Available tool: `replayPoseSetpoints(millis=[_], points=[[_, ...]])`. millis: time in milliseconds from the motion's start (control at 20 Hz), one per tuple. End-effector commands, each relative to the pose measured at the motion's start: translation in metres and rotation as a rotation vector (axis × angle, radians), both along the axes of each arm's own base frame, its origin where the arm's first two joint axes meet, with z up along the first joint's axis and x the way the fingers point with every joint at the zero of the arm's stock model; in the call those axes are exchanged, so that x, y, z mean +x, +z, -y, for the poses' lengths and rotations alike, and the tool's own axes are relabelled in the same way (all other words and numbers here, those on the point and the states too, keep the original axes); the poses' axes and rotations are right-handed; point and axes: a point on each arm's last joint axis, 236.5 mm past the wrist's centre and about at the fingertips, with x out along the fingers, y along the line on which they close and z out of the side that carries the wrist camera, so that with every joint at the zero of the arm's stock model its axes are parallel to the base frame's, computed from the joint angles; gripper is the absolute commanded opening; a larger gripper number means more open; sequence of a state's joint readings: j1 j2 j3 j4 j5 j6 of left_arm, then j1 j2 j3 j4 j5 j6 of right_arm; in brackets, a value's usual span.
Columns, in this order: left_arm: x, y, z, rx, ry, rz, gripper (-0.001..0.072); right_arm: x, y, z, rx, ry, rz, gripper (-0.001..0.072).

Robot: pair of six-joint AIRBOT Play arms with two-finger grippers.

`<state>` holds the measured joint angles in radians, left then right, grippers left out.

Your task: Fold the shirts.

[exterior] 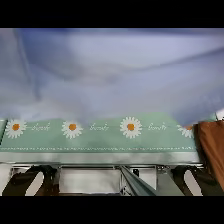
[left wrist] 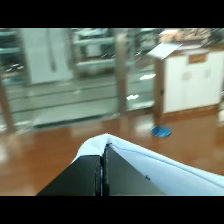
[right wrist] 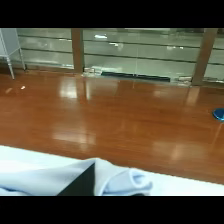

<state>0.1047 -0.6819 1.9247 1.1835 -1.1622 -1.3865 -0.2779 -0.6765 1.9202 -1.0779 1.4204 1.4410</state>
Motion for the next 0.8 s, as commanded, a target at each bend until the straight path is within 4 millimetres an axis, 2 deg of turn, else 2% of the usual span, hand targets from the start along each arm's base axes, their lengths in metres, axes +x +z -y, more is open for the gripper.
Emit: replayPoseSetpoints(millis=[0,150,250,350,450,600,750], points=[[-0.014,-0.045,-0.016,0.050,0.078,-0.174,0.0022,-0.021,-0.026,-0.001,-0.003,-0.017,-0.079,0.0021],[0.020,-0.095,-0.019,0.020,0.074,-0.334,0.0022,0.001,-0.072,-0.007,0.053,0.036,-0.222,0.0020],[0.052,-0.145,-0.023,-0.004,0.072,-0.480,0.0022,0.022,-0.116,-0.013,0.103,0.094,-0.351,0.0021],[0.086,-0.204,-0.026,-0.024,0.067,-0.638,0.0022,0.046,-0.168,-0.013,0.162,0.124,-0.478,0.0020],[0.125,-0.259,-0.032,-0.059,0.082,-0.729,0.0022,0.077,-0.222,-0.007,0.225,0.125,-0.577,0.0020],[0.179,-0.323,-0.034,-0.145,0.091,-0.806,0.0022,0.131,-0.298,0.002,0.314,0.137,-0.705,0.0020],[0.230,-0.369,-0.032,-0.252,0.092,-0.864,0.0023,0.194,-0.344,0.012,0.438,0.127,-0.767,0.0020]])
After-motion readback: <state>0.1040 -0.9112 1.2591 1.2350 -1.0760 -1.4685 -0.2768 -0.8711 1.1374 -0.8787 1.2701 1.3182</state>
